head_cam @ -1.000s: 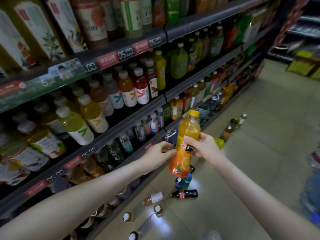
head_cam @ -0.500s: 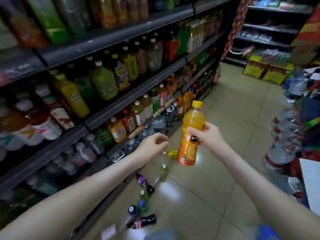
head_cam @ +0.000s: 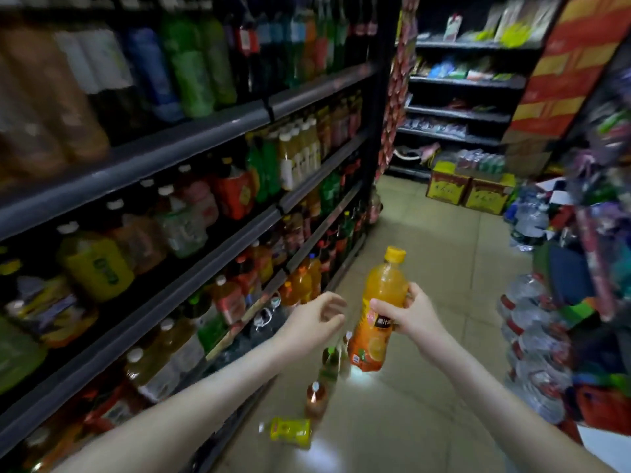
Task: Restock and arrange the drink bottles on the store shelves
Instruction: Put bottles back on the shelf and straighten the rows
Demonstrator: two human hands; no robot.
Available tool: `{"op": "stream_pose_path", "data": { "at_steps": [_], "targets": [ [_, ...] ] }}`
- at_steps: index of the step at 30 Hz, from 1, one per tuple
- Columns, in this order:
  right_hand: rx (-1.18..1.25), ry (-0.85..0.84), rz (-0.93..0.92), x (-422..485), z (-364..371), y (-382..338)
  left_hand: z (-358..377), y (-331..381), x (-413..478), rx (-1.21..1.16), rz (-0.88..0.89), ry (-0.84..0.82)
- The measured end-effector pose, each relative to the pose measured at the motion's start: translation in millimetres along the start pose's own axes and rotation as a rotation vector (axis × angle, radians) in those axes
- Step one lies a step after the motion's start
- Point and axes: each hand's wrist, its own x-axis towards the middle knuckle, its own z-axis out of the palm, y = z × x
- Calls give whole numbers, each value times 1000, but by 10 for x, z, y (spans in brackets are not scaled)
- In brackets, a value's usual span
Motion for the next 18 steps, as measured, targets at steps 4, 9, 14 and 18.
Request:
{"op": "stream_pose_path", "data": {
  "at_steps": [4,9,14,18],
  "targets": [
    [3,25,-56,948,-806,-128,227,578,1151,120,70,-8],
    [-15,27,-131,2257,-1822,-244,582,1093,2583,179,75,127],
    [-32,-18,-189,3586,-2502,-628,771,1496,3726,229,2,192],
    [19,-99,-250,4614,-2571,-976,670,1543,4531,206,-88,269]
  ]
}}
